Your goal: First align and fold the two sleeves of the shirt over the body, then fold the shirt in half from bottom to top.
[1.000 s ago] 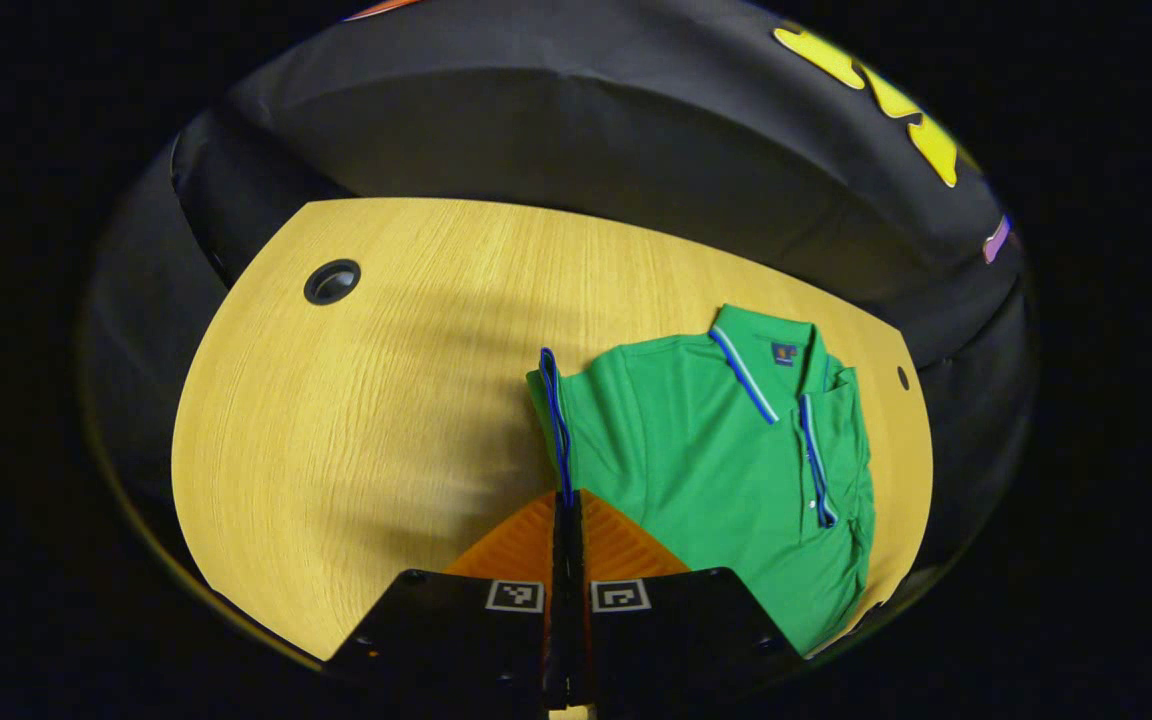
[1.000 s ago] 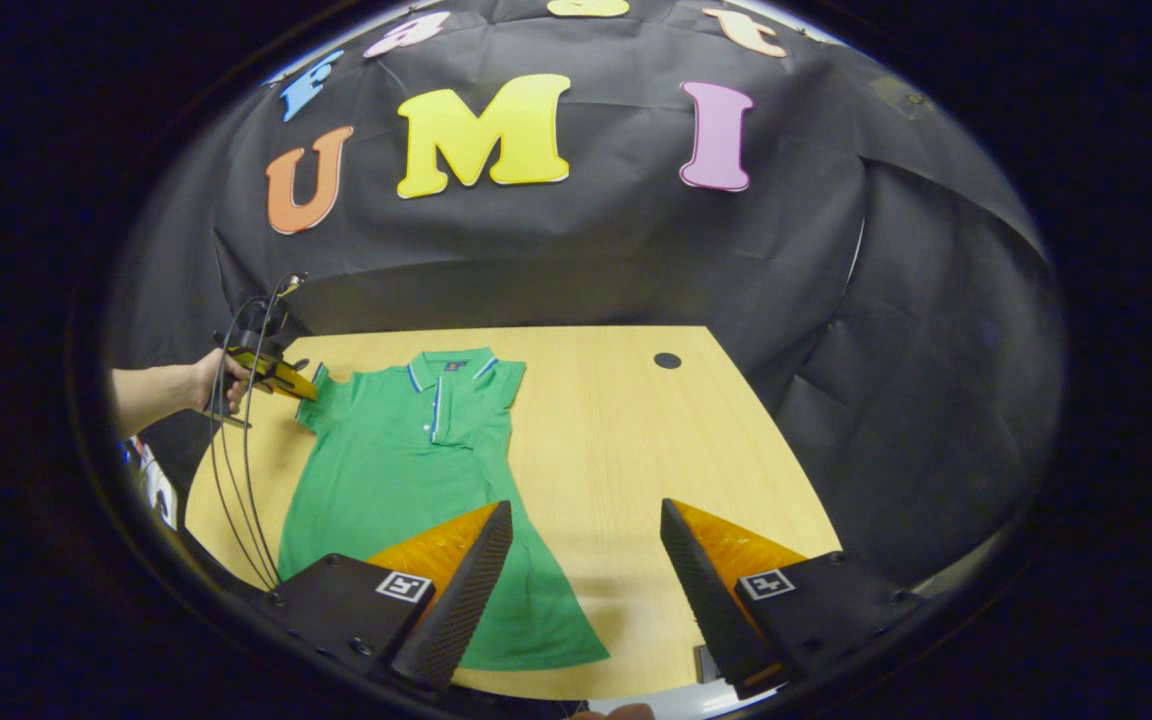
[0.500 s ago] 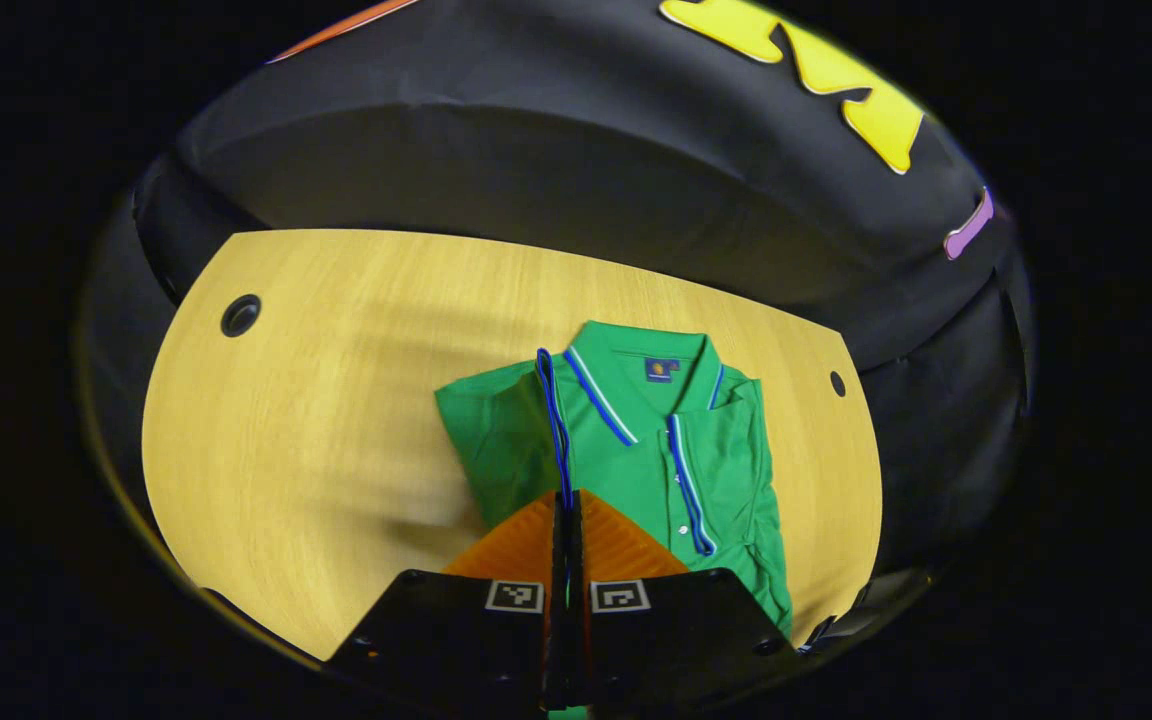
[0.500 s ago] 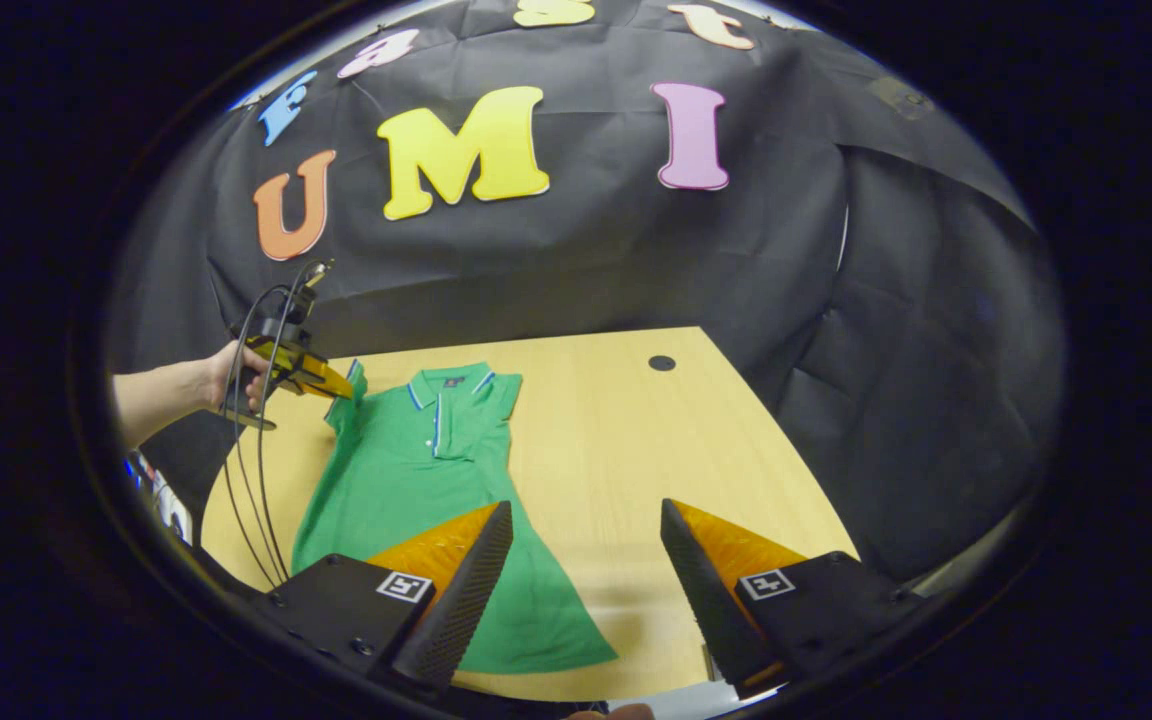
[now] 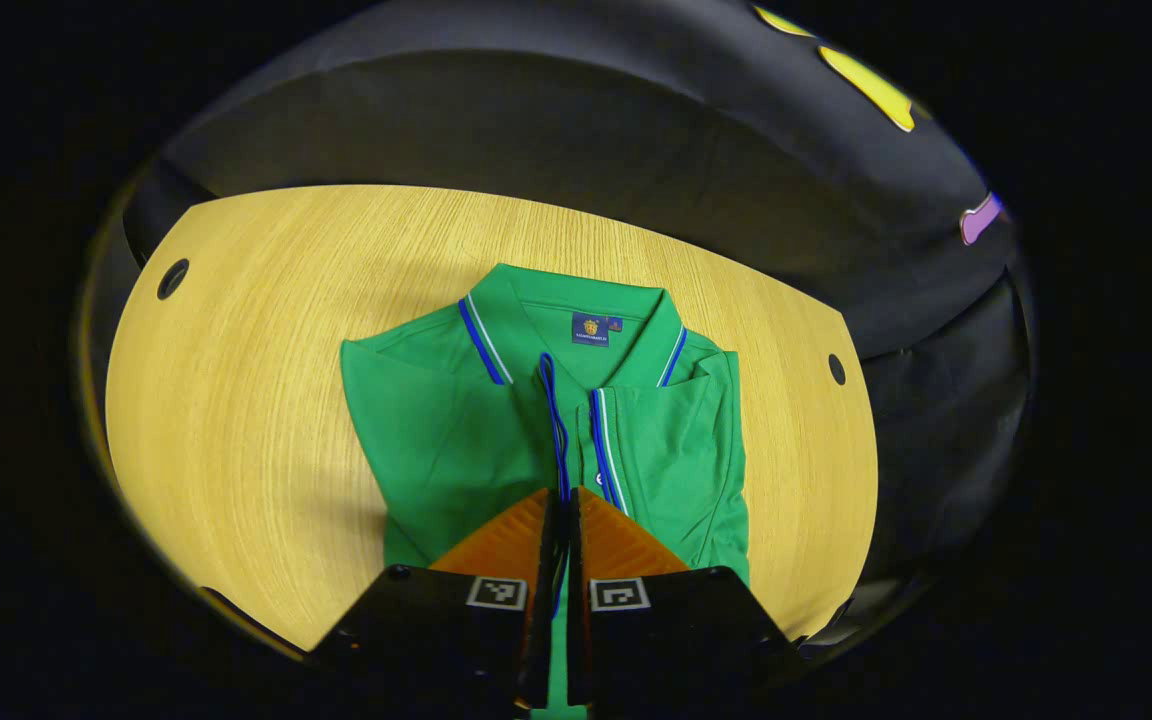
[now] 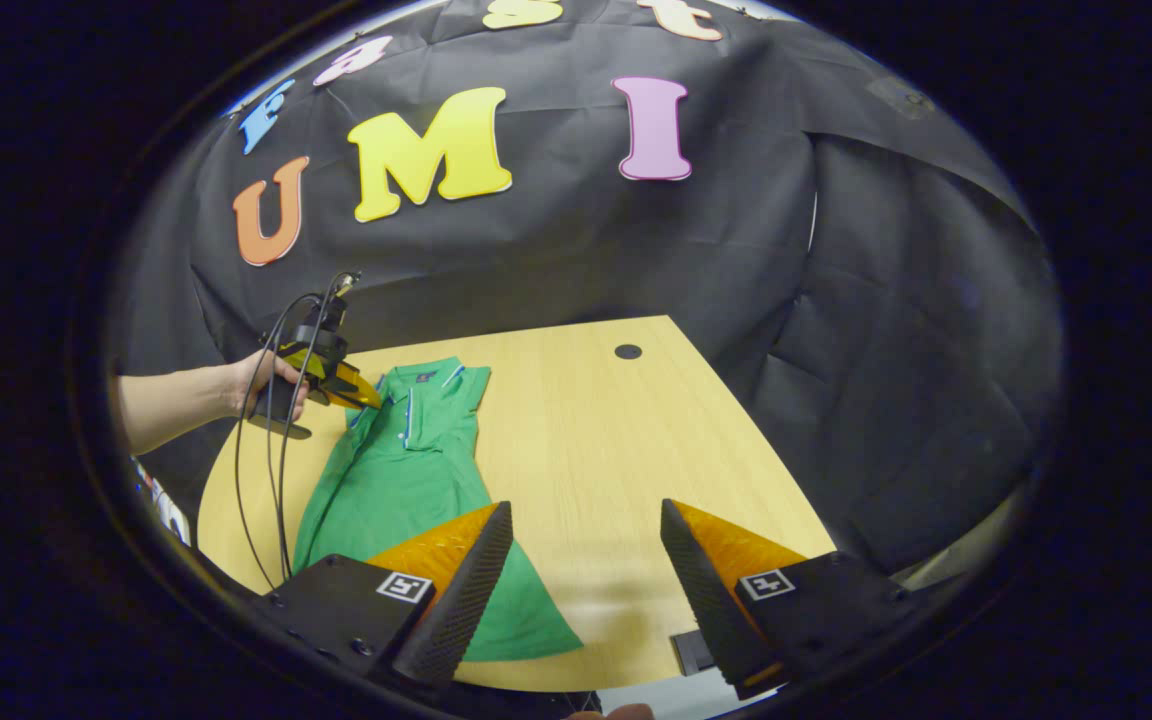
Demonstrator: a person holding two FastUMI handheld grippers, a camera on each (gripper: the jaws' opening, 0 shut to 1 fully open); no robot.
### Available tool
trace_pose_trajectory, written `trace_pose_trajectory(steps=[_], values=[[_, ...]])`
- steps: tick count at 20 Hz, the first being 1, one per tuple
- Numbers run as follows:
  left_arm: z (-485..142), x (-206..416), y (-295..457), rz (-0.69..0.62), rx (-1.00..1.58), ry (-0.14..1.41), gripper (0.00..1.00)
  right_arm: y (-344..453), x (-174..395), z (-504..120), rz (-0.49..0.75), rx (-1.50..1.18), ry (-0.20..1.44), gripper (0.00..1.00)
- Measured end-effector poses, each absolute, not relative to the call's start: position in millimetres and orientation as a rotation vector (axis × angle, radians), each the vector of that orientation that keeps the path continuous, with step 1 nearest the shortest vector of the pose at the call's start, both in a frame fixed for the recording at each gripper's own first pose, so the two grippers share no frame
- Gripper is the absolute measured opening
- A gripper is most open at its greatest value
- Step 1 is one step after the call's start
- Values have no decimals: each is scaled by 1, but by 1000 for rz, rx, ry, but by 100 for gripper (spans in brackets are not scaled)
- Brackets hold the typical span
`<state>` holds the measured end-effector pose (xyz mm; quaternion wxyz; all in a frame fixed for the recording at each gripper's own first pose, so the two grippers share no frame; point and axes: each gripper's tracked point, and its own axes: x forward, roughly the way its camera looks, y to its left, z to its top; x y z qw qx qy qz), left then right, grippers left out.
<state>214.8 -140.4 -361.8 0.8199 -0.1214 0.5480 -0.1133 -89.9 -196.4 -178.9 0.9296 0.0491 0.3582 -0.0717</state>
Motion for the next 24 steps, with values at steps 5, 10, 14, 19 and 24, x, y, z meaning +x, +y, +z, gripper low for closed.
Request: trace_pose_trajectory(steps=[5, 10, 14, 19, 24], values=[[-341, 207, -123, -187, -278, 1112, 51, -182, -76, -183, -78, 92, 735, 95], [-314, 144, -73, -130, -172, 1032, 72, -147, -53, -200, 56, 90, 763, 95], [-311, 59, -26, -79, -139, 1051, 82, -124, -47, -215, 148, 54, 795, 95], [-316, -66, 12, -147, -87, 1119, 87, -119, -70, -240, 216, 45, 887, 95], [-323, -181, 22, -305, -1, 1206, 87, -146, -125, -282, 234, -46, 1037, 95]])
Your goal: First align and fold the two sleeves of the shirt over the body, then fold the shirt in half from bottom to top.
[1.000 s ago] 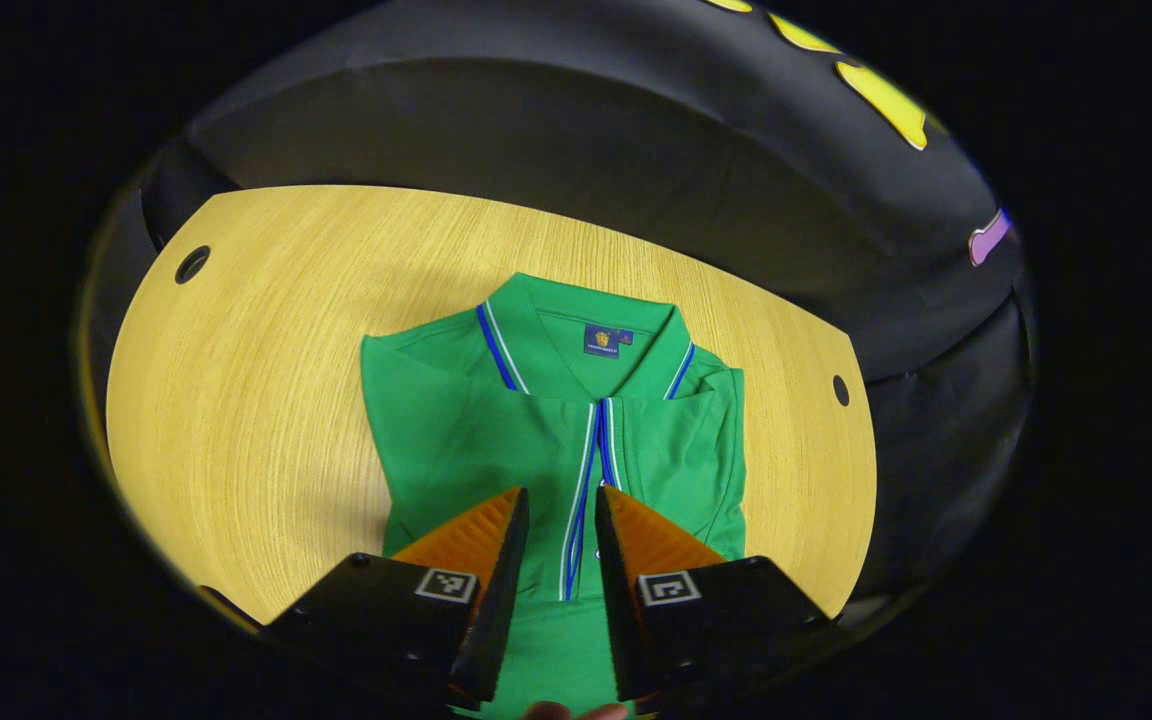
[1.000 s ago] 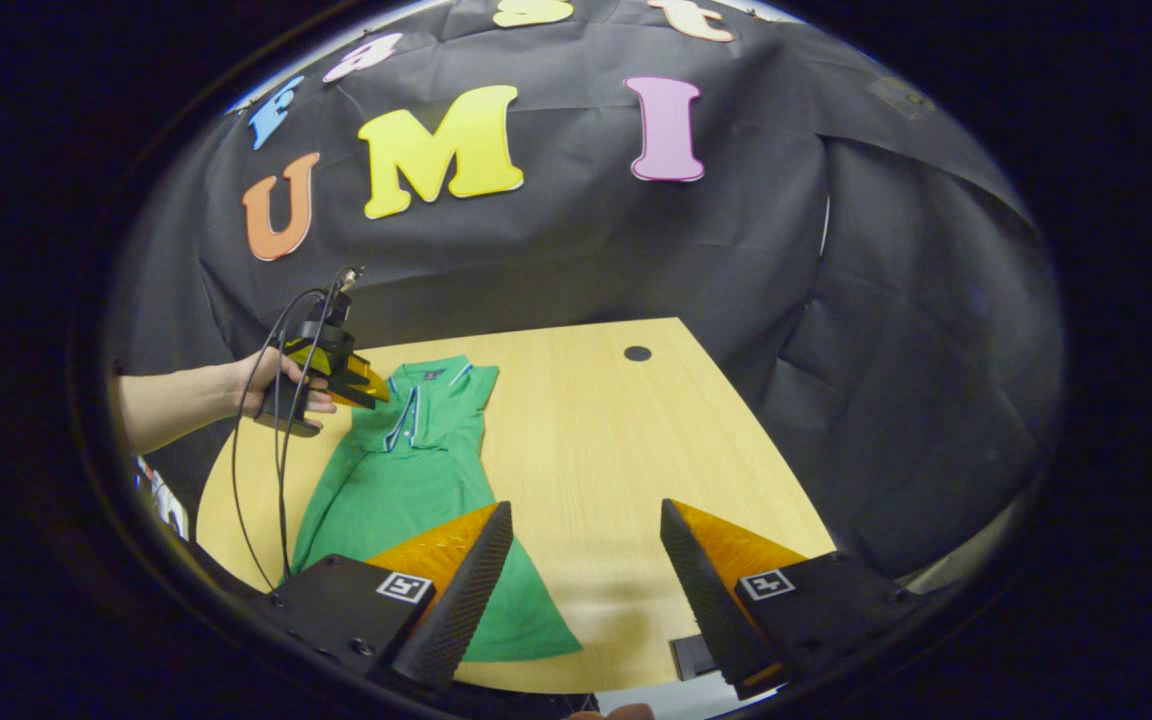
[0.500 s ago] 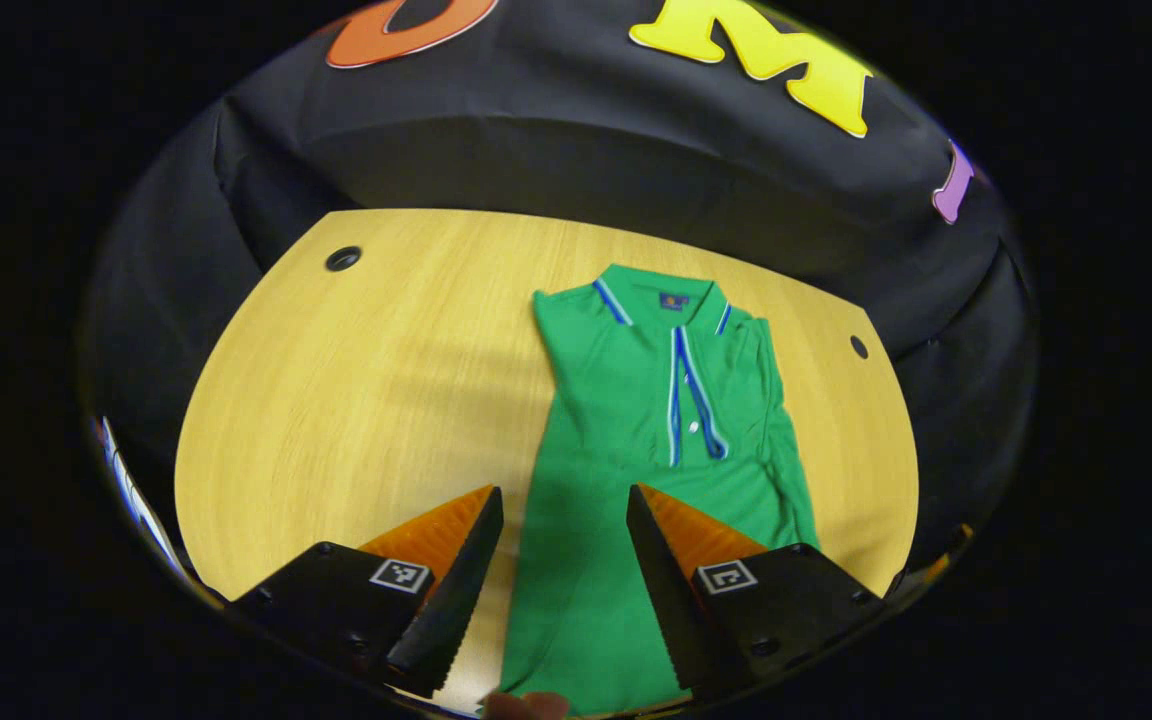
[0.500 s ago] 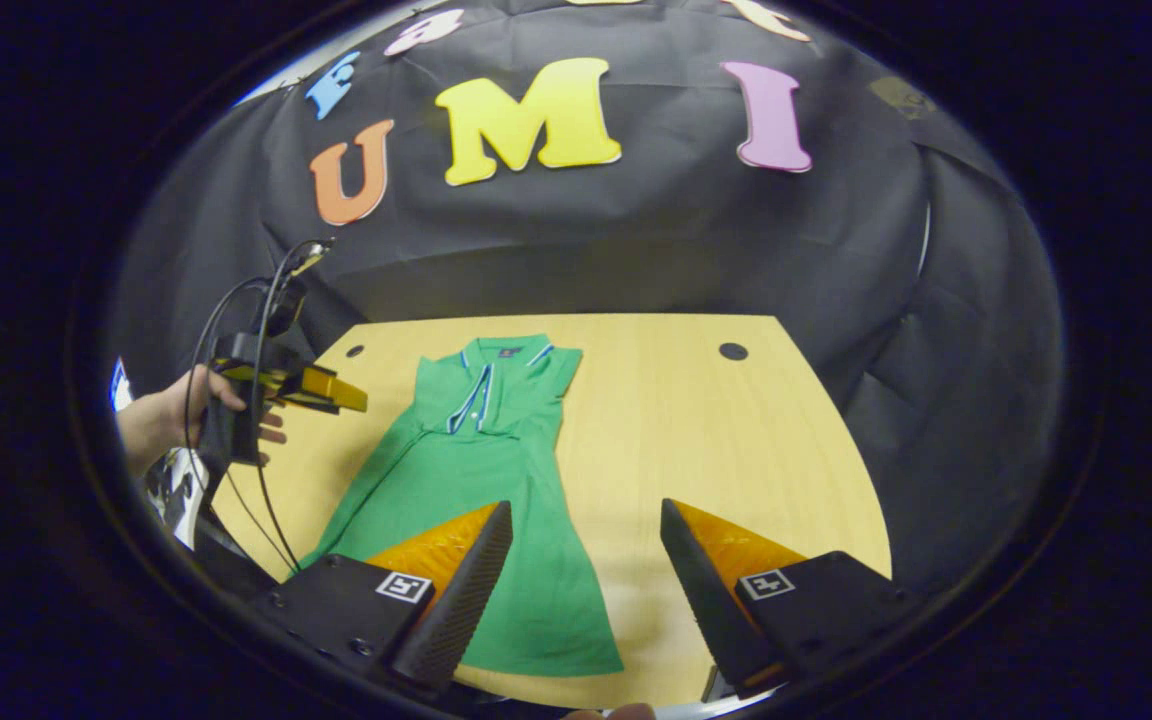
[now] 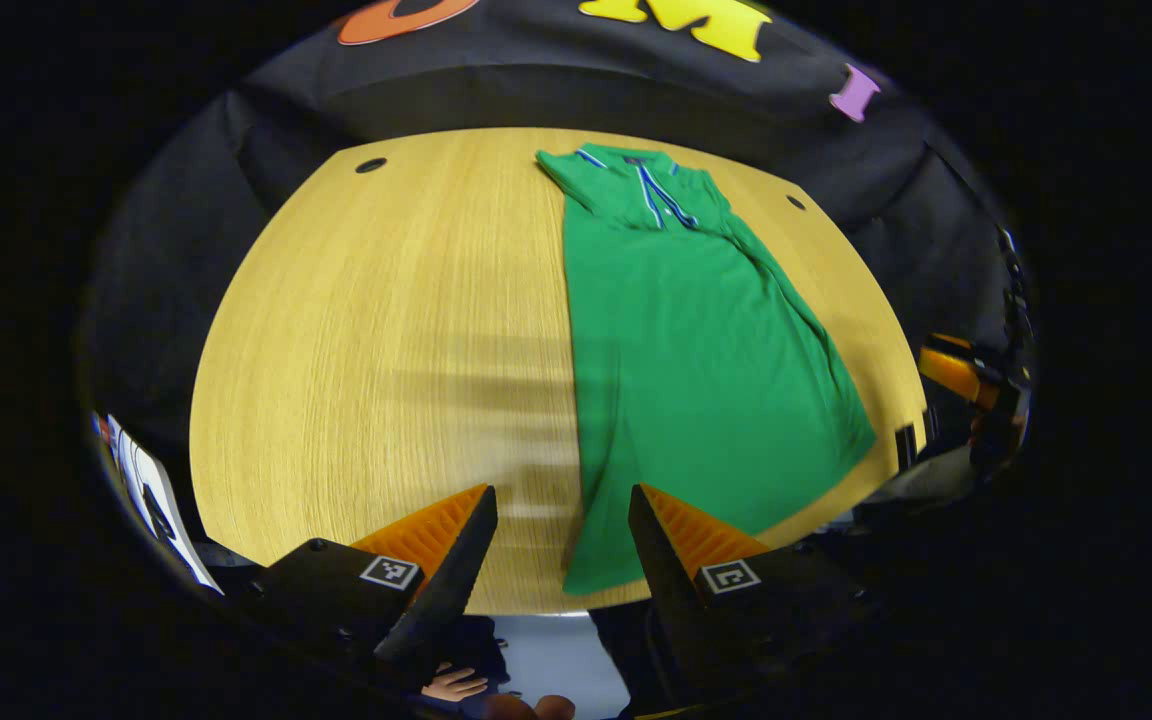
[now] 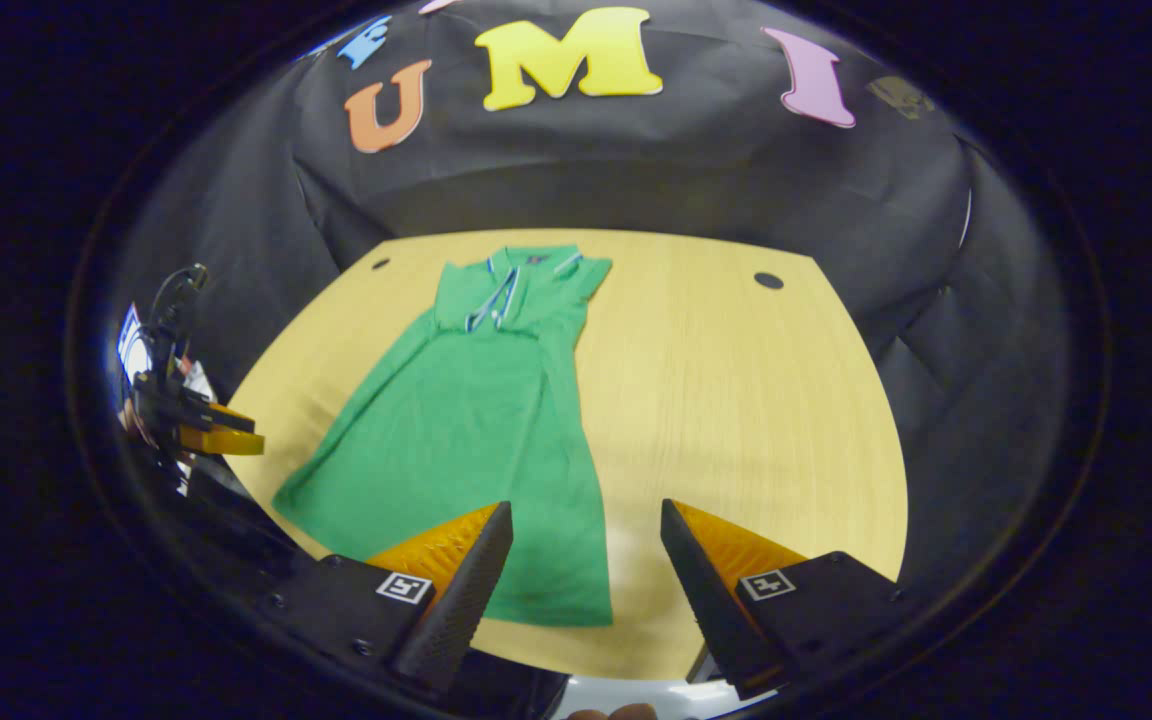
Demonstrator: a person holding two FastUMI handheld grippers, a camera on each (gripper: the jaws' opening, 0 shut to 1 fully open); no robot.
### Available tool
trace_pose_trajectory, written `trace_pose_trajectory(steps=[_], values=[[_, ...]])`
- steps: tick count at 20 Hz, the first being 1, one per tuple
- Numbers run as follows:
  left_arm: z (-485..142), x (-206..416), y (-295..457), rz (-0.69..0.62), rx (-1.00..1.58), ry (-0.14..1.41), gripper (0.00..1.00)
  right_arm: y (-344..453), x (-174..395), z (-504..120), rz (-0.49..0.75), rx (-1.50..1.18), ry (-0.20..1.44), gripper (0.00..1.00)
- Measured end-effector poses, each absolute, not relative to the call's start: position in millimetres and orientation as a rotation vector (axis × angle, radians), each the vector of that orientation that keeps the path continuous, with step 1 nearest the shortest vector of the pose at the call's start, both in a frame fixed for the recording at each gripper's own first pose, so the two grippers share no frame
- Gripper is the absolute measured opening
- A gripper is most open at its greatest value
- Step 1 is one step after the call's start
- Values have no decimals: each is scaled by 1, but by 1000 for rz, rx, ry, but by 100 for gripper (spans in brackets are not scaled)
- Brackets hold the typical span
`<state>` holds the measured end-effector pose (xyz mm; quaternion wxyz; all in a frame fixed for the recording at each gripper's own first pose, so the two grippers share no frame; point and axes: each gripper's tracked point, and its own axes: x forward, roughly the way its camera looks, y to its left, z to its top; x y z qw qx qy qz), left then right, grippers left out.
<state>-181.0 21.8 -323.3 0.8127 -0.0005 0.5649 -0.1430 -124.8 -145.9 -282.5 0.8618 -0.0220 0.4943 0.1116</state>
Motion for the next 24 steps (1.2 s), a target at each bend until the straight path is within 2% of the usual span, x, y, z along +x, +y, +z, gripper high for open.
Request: trace_pose_trajectory(steps=[3, 7, 14, 15, 16, 18, 19, 20, 24], values=[[-334, -222, 15, -346, 3, 1254, 87, -156, -165, -307, 234, -71, 1147, 96], [-358, -232, 11, -330, -33, 1276, 87, -160, -198, -334, 244, -118, 1236, 95], [-372, -221, 14, -308, -4, 1272, 87, -152, -195, -356, 237, -147, 1259, 96], [-375, -220, 13, -305, -7, 1275, 87, -150, -193, -360, 237, -148, 1265, 100], [-377, -220, 11, -306, -1, 1279, 87, -147, -191, -363, 241, -146, 1268, 96], [-377, -218, 11, -313, 41, 1271, 87, -143, -192, -372, 247, -155, 1286, 96], [-380, -218, 10, -309, 57, 1272, 99, -143, -193, -377, 248, -161, 1294, 96], [-382, -218, 10, -297, 71, 1274, 87, -143, -189, -376, 245, -173, 1283, 96], [-386, -221, 11, -249, 156, 1312, 84, -142, -192, -377, 251, -184, 1302, 96]])
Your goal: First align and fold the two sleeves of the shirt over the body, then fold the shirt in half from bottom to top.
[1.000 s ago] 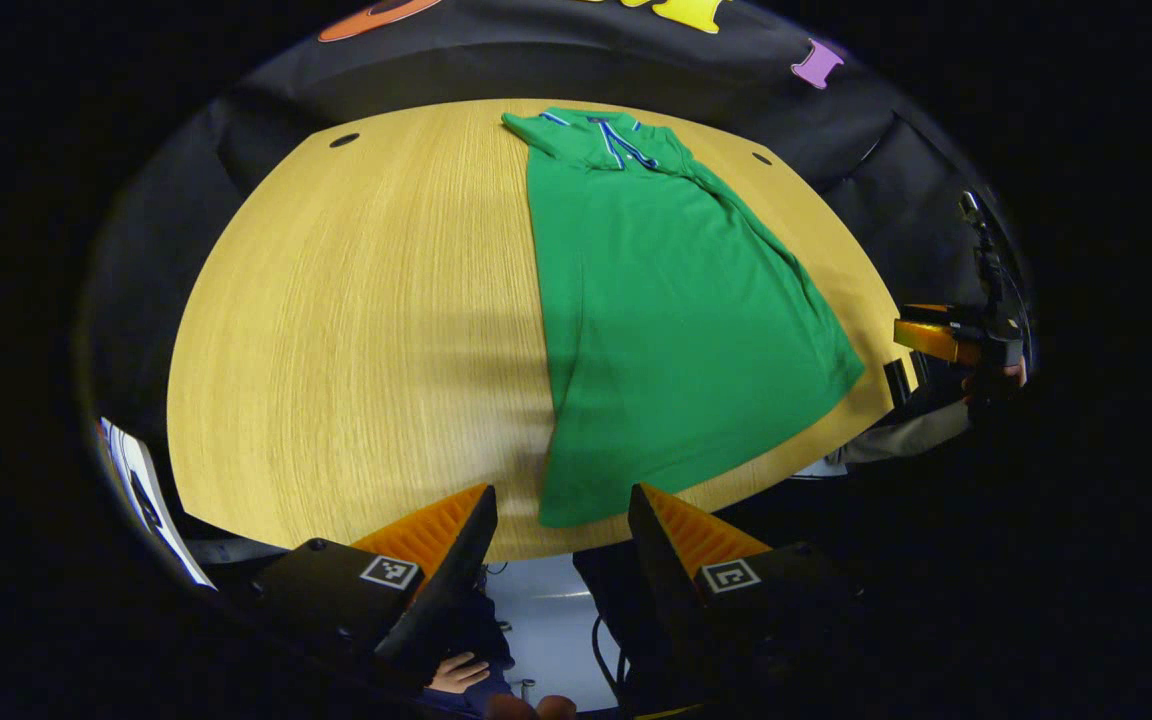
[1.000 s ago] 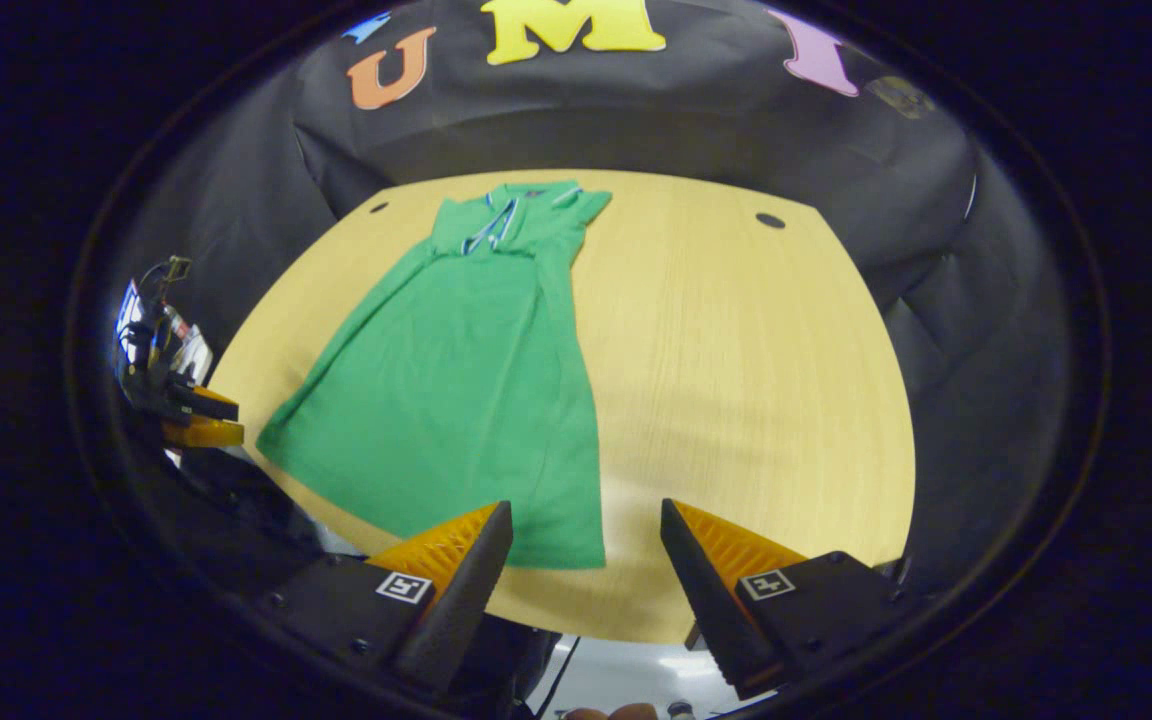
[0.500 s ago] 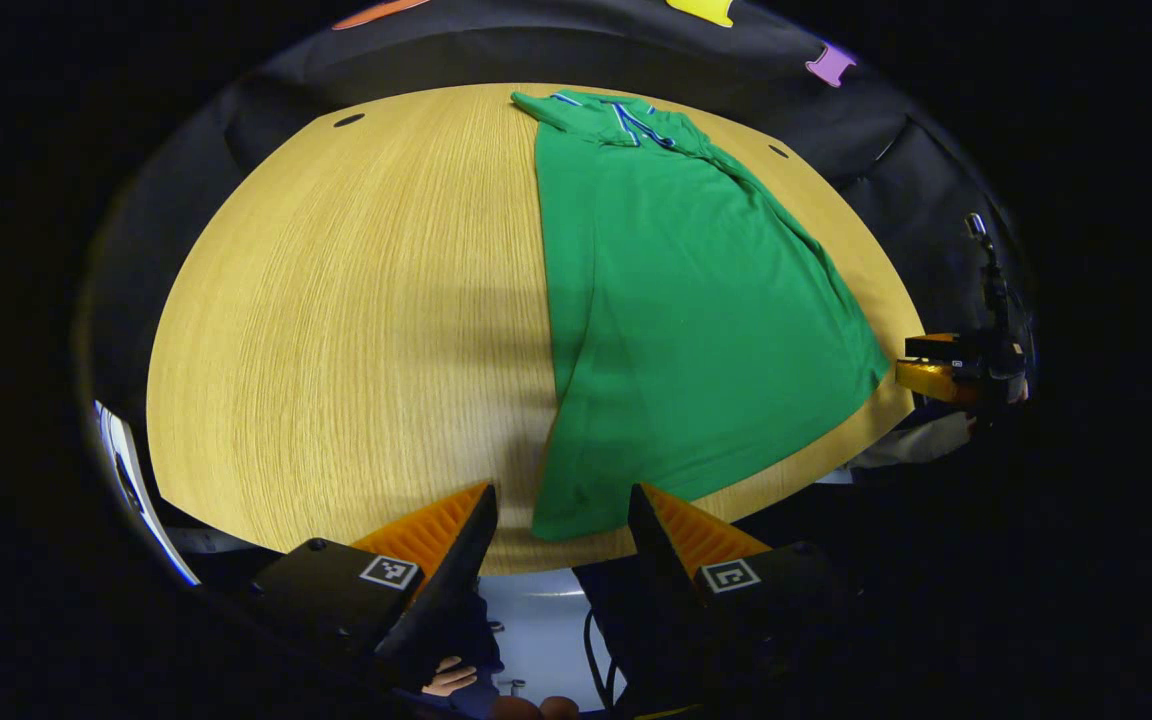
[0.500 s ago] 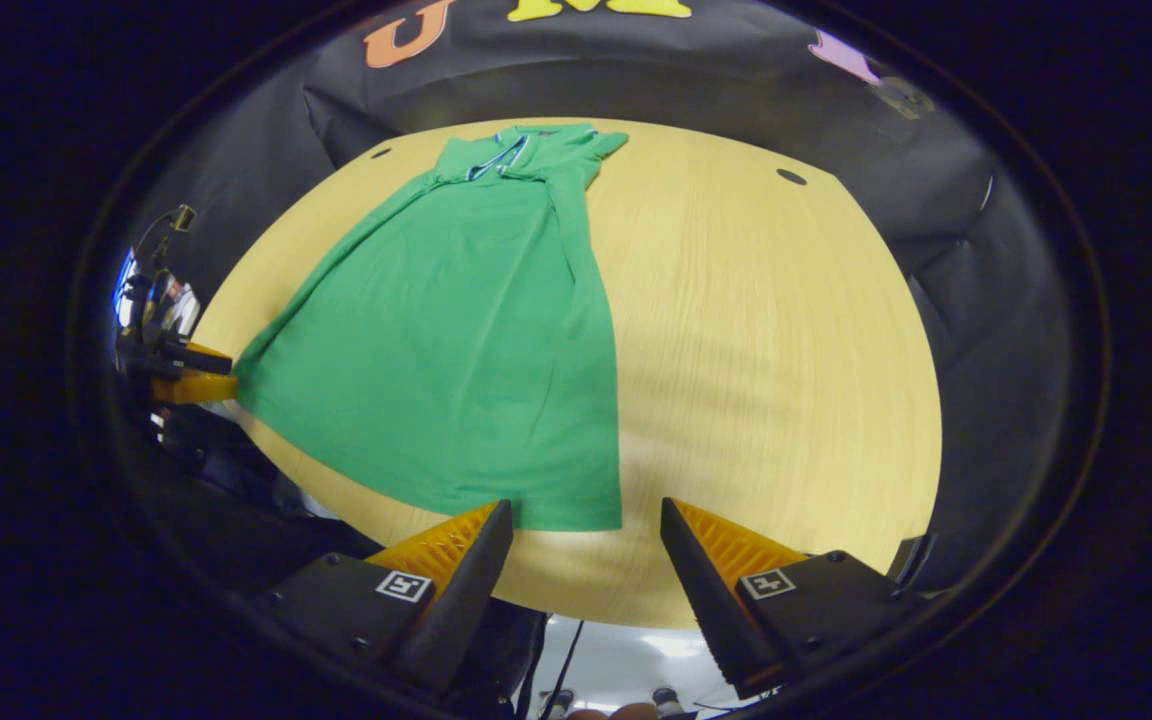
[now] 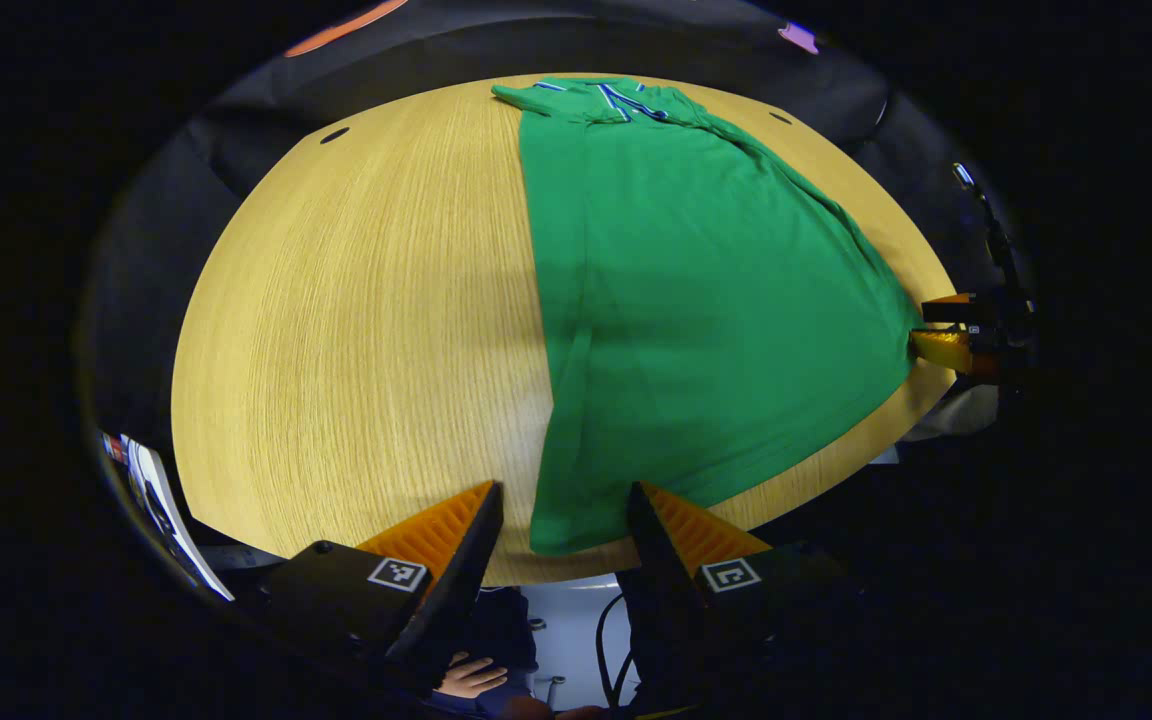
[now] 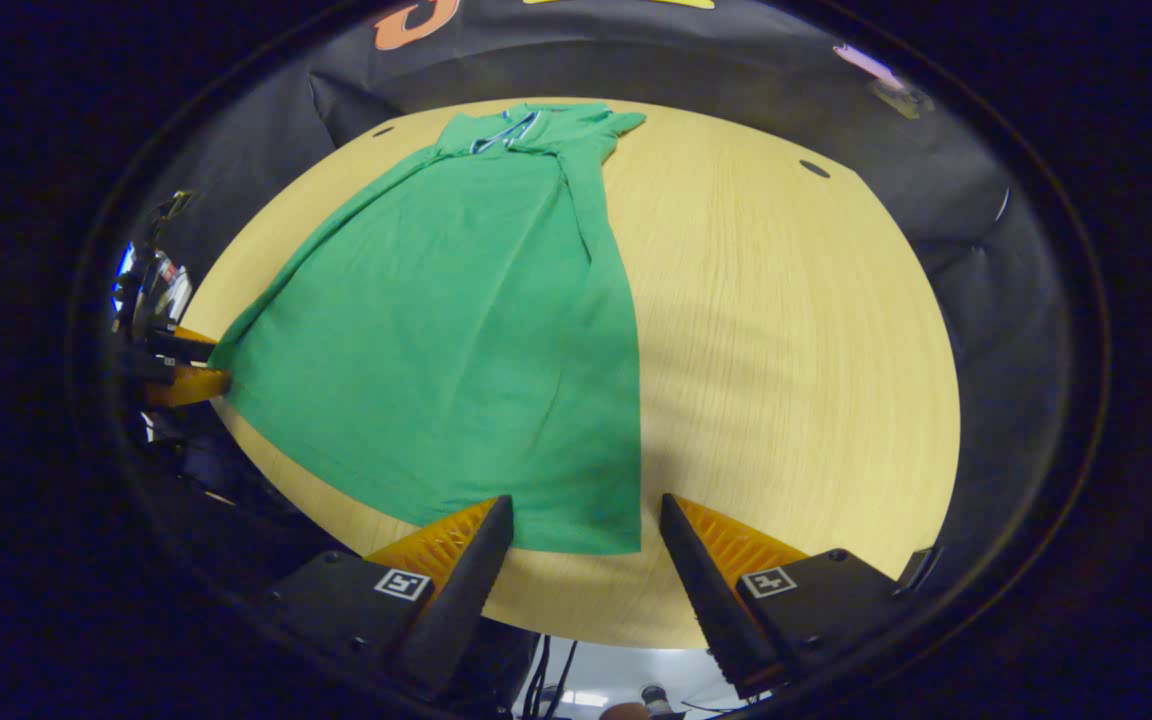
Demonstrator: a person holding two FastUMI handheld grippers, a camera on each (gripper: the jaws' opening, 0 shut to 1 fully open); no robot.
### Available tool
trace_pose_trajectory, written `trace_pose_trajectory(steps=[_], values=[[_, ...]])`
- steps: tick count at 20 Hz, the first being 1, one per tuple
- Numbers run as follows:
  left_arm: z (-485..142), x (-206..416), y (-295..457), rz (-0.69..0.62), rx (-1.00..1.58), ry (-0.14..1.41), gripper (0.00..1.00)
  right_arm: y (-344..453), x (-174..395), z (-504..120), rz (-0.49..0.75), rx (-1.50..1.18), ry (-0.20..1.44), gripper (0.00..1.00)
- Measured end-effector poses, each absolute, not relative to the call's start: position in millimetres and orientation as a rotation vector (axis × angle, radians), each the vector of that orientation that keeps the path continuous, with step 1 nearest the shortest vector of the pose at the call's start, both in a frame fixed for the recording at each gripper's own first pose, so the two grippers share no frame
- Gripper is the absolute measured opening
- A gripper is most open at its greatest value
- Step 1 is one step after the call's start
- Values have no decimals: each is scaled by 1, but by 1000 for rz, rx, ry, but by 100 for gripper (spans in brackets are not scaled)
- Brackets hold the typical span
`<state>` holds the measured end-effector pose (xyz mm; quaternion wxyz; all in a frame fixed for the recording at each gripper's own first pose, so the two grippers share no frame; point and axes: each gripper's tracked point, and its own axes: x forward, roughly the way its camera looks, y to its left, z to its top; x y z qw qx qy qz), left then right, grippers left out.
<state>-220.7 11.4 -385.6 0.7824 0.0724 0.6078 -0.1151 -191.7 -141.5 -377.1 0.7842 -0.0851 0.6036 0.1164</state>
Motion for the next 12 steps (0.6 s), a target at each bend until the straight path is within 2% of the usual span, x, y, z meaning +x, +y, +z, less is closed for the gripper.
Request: trace_pose_trajectory(steps=[1, 2, 3, 5, 6, 7, 8, 9, 12], values=[[-385, -222, 11, -220, 135, 1332, 86, -140, -193, -378, 255, -188, 1311, 95], [-384, -224, 10, -205, 115, 1344, 83, -140, -194, -378, 259, -199, 1323, 65], [-383, -223, 7, -211, 117, 1349, 80, -138, -193, -377, 268, -198, 1326, 63], [-383, -224, -6, -270, 134, 1353, 67, -137, -193, -377, 241, -160, 1328, 31], [-384, -225, -15, -313, 137, 1353, 47, -136, -193, -377, 246, -159, 1335, 14], [-383, -225, -16, -322, 149, 1351, 27, -136, -191, -376, 242, -146, 1334, 14], [-383, -225, -17, -327, 137, 1351, 7, -136, -193, -375, 241, -135, 1342, 8], [-383, -226, -18, -337, 88, 1364, 6, -135, -192, -377, 241, -123, 1355, 3], [-374, -226, -12, -316, -56, 1393, 4, -132, -193, -372, 236, -14, 1398, 3]])
